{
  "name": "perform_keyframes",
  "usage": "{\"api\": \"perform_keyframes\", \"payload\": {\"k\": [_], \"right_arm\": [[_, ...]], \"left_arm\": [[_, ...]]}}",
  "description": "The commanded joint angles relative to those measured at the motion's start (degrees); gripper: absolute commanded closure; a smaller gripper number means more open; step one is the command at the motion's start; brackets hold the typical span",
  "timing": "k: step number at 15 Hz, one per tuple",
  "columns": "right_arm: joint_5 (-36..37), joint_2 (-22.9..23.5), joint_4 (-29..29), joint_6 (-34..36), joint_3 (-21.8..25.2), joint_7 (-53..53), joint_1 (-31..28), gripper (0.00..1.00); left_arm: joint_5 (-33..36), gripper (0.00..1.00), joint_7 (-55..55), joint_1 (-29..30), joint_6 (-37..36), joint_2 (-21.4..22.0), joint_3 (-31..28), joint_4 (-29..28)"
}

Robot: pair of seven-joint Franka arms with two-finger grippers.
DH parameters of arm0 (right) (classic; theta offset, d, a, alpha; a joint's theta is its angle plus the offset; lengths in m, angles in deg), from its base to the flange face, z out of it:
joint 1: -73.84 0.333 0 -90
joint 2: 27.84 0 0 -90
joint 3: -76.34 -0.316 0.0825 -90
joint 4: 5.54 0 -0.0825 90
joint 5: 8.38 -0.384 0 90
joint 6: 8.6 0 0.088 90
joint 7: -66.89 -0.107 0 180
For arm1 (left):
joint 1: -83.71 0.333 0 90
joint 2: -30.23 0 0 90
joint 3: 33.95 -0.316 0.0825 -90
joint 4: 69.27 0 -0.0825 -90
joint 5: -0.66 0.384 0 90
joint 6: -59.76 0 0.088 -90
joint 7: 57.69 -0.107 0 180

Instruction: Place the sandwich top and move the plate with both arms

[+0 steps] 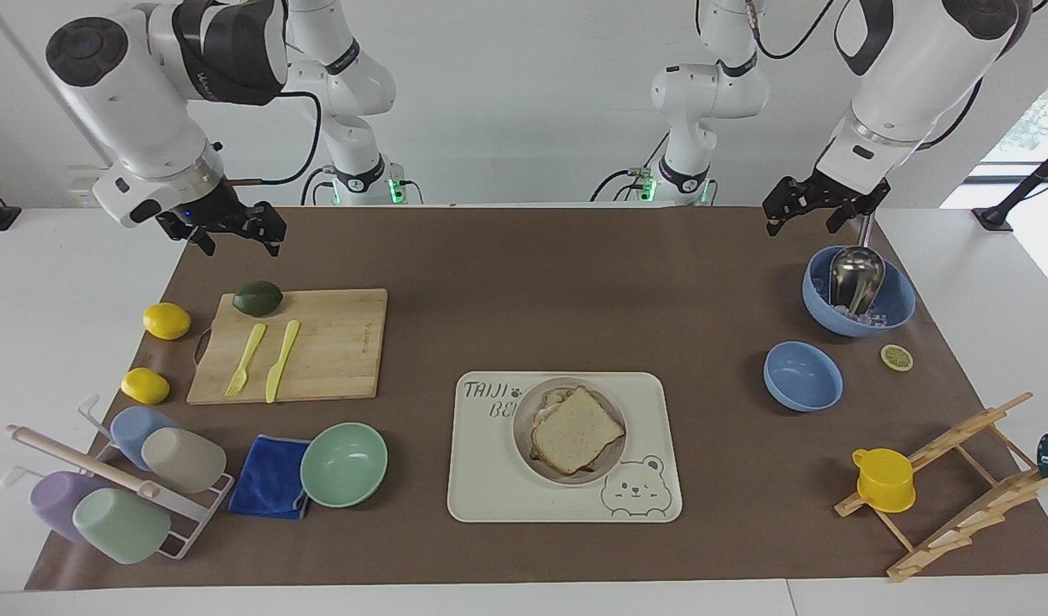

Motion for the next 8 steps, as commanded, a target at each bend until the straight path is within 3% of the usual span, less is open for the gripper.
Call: {"api": "perform_keyframes", "payload": {"k": [1,8], "right_arm": [[0.2,-1.1,-0.9,0.5,-0.4,1.1,-0.6,0.00],[0.2,-1.1,-0.9,0.5,-0.4,1.1,-0.6,0.00]], "left_arm": [[0.4,0.00,-0.7,0.8,1.0,0.3,0.6,-0.6],[0.4,0.00,-0.7,2.1,0.6,0.4,2.1,-0.3]]}}
